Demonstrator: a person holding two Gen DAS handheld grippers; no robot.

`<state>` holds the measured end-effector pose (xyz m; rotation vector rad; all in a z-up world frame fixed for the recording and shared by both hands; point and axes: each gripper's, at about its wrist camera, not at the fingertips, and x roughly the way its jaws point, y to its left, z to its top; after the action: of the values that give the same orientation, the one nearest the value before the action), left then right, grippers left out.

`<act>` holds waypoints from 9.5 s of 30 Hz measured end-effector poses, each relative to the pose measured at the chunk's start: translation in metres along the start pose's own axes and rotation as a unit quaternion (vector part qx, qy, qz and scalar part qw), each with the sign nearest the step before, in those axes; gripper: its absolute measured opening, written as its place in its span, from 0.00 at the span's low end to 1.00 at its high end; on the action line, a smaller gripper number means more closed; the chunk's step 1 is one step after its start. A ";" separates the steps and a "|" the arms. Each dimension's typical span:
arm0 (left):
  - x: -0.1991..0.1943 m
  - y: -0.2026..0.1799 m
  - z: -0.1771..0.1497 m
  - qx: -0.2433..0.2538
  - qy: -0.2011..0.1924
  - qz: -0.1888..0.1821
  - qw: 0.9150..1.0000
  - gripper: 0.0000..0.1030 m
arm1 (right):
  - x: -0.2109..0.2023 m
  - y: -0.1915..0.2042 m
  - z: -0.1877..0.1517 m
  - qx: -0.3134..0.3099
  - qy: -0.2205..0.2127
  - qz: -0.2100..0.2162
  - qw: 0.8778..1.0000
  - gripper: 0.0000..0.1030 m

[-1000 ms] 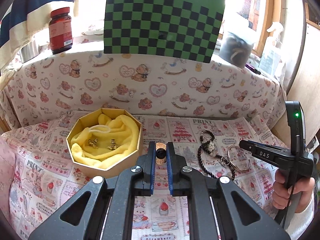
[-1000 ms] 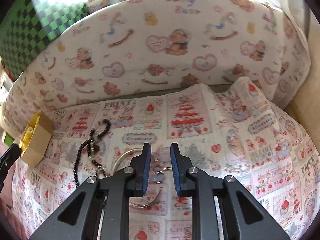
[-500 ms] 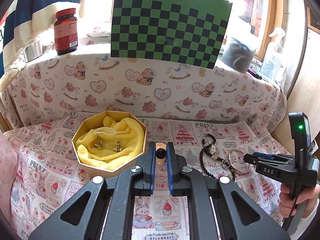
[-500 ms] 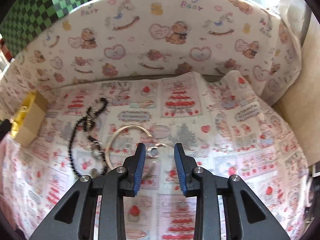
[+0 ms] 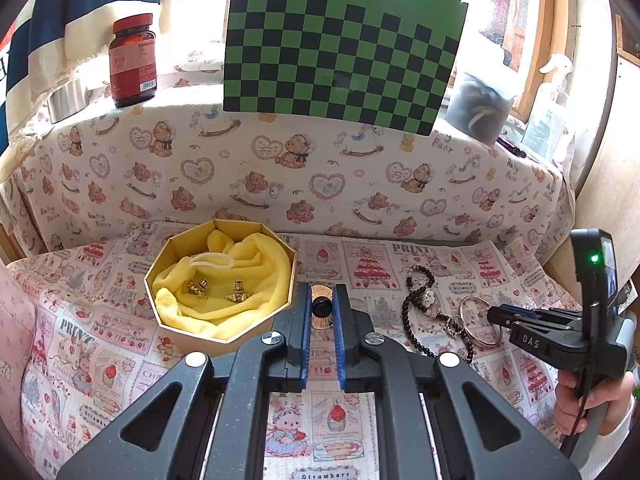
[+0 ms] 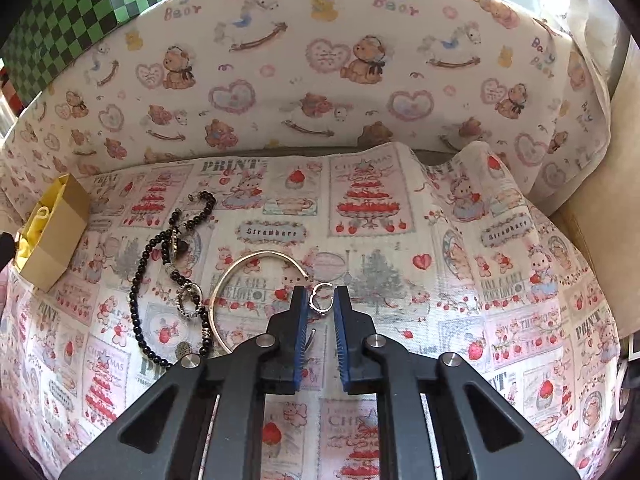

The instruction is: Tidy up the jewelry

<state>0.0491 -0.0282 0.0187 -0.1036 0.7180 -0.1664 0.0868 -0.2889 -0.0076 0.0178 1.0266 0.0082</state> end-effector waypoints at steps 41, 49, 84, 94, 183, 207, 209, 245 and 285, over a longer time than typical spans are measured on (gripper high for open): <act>-0.003 0.002 0.002 -0.008 0.000 0.003 1.000 0.09 | 0.010 0.010 0.002 0.025 -0.016 0.016 0.999 0.15; -0.003 0.002 0.002 -0.009 0.000 0.004 1.000 0.09 | 0.011 0.014 -0.005 0.013 -0.001 -0.028 1.000 0.15; -0.004 0.006 0.002 -0.021 -0.001 0.007 1.000 0.09 | 0.012 0.010 -0.002 0.043 -0.024 0.012 0.999 0.15; -0.003 0.005 0.002 -0.021 -0.001 0.007 1.000 0.09 | 0.020 0.010 -0.002 0.032 -0.023 0.001 0.999 0.15; -0.019 0.118 0.031 -0.154 -0.051 -0.081 0.983 0.16 | 0.000 0.193 0.040 -0.047 -0.067 0.249 0.965 0.13; -0.089 0.059 0.027 -0.045 -0.160 0.011 0.986 0.68 | -0.093 0.092 0.000 -0.059 -0.228 0.103 0.966 0.72; -0.090 0.053 0.025 -0.041 -0.167 0.019 0.985 0.79 | -0.092 0.078 -0.005 -0.054 -0.232 0.106 0.965 0.77; -0.049 0.030 0.012 -0.027 -0.113 0.053 0.992 0.84 | 0.023 0.093 -0.018 -0.140 -0.042 -0.015 0.989 0.33; 0.063 -0.055 -0.039 0.099 0.128 -0.008 0.987 0.00 | -0.034 0.006 0.002 0.029 -0.091 0.033 0.995 0.22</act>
<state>0.0640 -0.0957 -0.0427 0.1033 0.9521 -0.2678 0.0708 -0.2835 0.0221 0.1037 0.8434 0.0365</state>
